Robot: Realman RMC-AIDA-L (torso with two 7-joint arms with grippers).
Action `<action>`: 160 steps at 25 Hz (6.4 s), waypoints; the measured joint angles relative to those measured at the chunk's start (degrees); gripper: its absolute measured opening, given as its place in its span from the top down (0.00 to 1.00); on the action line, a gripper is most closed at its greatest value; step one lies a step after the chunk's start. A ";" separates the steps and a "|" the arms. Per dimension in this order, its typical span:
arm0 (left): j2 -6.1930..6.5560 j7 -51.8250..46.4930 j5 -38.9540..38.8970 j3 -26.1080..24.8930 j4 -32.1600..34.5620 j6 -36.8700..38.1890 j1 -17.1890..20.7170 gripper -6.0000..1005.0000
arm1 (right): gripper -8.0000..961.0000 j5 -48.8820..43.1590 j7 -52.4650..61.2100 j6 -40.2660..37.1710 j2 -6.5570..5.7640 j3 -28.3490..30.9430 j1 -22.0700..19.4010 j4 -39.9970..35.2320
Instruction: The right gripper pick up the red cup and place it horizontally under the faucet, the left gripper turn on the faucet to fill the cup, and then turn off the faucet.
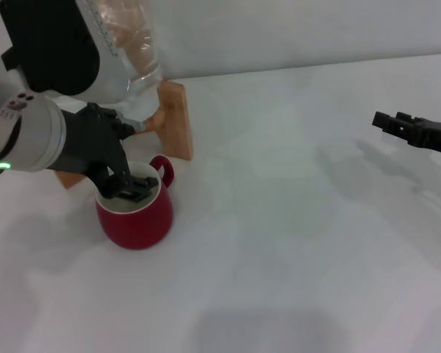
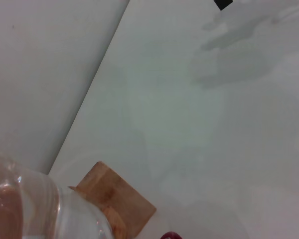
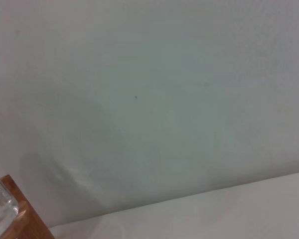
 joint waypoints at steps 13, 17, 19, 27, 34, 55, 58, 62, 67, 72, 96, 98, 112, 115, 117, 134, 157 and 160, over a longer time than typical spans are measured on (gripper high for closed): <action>0.00 -0.03 0.09 -0.01 -2.15 0.83 -1.33 0.20 | 0.38 0.09 0.00 0.08 0.00 0.00 -0.07 0.00; 0.00 -0.03 0.37 -0.01 -3.28 1.42 -1.97 0.20 | 0.38 0.09 0.00 0.07 0.00 0.04 -0.12 0.00; 0.00 -0.04 0.52 0.05 -3.35 1.69 -2.02 0.20 | 0.38 0.09 0.00 0.07 0.00 0.16 -0.16 0.00; 0.00 -0.10 1.22 0.43 -3.36 2.37 -2.10 0.20 | 0.38 -0.20 0.00 0.07 0.00 0.71 -0.18 -0.03; 0.00 -0.10 1.48 0.67 -3.34 2.73 -2.12 0.20 | 0.38 -0.25 0.00 0.07 0.00 0.71 0.07 -0.41; 0.00 -1.05 2.90 1.17 -3.27 2.99 -2.80 0.20 | 0.38 -0.17 0.00 0.07 0.00 0.71 -0.05 -0.62; 0.00 -1.06 2.98 1.22 -3.29 2.99 -2.82 0.20 | 0.38 -0.17 0.00 0.07 0.00 0.71 -0.11 -0.62; 0.00 -1.14 3.01 1.23 -3.31 2.99 -2.82 0.20 | 0.38 -0.18 0.00 0.07 0.00 0.71 -0.12 -0.62; 0.00 -1.38 3.15 1.32 -3.10 2.98 -2.82 0.20 | 0.38 -0.17 0.00 0.08 0.00 0.71 -0.10 -0.61; 0.00 -1.60 3.25 2.38 -2.74 2.98 -2.82 0.20 | 0.38 -0.19 0.00 0.18 0.00 0.71 -0.17 -0.61; -0.09 -2.58 5.54 3.61 -2.39 4.33 -2.82 0.20 | 0.38 -0.18 0.00 0.78 -0.09 0.71 -0.45 -0.61; -0.09 -2.58 5.77 3.67 -2.39 4.36 -2.82 0.20 | 0.38 -0.18 0.00 0.78 -0.09 0.71 -0.44 -0.62; -0.09 -2.98 5.97 5.74 -1.71 5.07 -2.78 0.20 | 0.38 -0.31 0.00 0.77 -0.09 1.38 -0.43 -1.27; -0.09 -3.06 5.98 6.25 -1.67 5.13 -2.80 0.20 | 0.38 -0.33 0.00 0.77 -0.09 1.43 -0.44 -1.41; -0.09 -3.09 5.98 6.42 -1.66 5.19 -2.80 0.20 | 0.38 -0.34 0.00 0.77 -0.09 1.43 -0.44 -1.41; -0.09 -4.12 8.12 7.05 -1.59 6.48 -2.60 0.20 | 0.38 -0.35 0.00 1.06 -0.09 1.41 -0.44 -1.40; -0.17 -4.54 8.28 8.67 0.63 7.13 -2.25 0.20 | 0.38 -0.34 0.00 1.67 -0.24 1.50 -0.62 -1.45; -0.18 -4.58 8.27 8.77 1.06 7.45 -2.14 0.20 | 0.38 -0.28 0.00 1.70 -0.33 1.50 -0.62 -1.47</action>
